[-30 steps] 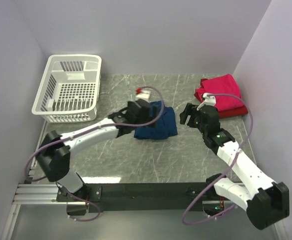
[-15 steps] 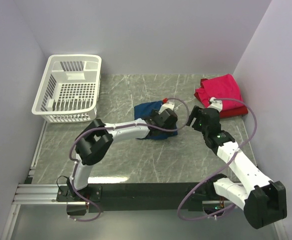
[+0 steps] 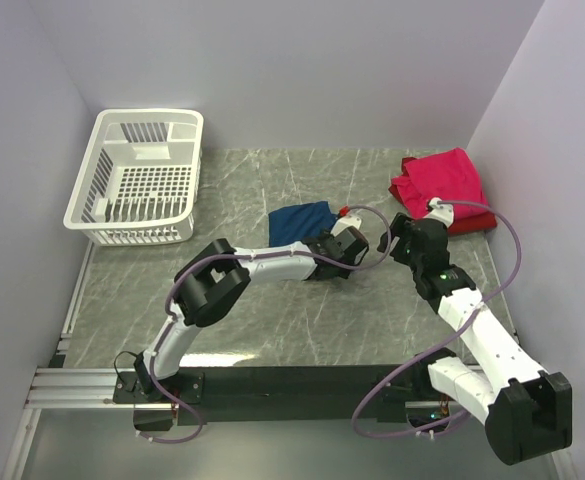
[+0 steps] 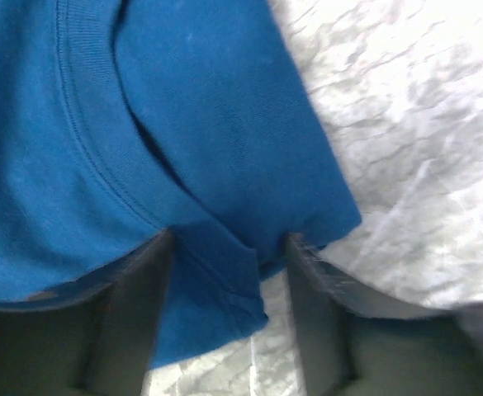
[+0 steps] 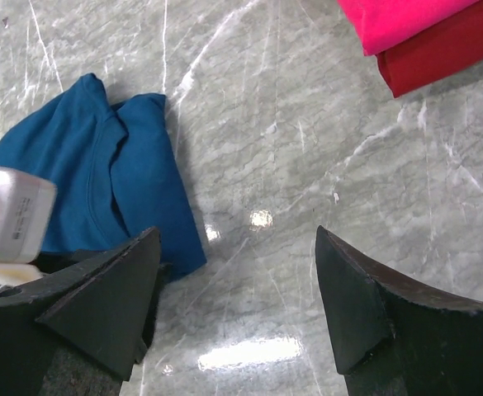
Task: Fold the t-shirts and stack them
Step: Flatten the tshirt out
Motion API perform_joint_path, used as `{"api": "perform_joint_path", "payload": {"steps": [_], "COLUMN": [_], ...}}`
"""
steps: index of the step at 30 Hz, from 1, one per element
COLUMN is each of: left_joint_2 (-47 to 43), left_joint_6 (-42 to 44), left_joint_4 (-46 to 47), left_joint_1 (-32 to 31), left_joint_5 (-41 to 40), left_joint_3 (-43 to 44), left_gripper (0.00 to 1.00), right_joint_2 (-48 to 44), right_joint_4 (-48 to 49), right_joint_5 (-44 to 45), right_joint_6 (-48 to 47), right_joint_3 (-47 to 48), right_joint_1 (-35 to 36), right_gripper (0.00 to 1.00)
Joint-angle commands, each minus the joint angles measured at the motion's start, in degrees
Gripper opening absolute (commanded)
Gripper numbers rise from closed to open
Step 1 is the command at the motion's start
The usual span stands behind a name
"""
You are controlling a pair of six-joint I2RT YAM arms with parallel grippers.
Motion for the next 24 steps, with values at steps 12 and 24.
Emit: {"api": "perform_joint_path", "payload": {"steps": [12,24], "left_joint_2": [-6.2,-9.2], "left_joint_6": [-2.9,-3.8], "left_joint_4": [-5.1,-3.8], "left_joint_1": [0.1,1.0], "left_joint_5": [-7.0,-0.8], "left_joint_3": [0.0,-3.5], "left_gripper": [0.06,0.26], "right_joint_2": [2.9,12.6], "right_joint_4": [3.4,6.8], "right_joint_5": [-6.6,-7.5], "right_joint_6": [-0.2,1.1], "right_joint_3": [-0.8,1.7], "right_joint_1": [0.6,6.1], "right_gripper": [0.79,0.78]}}
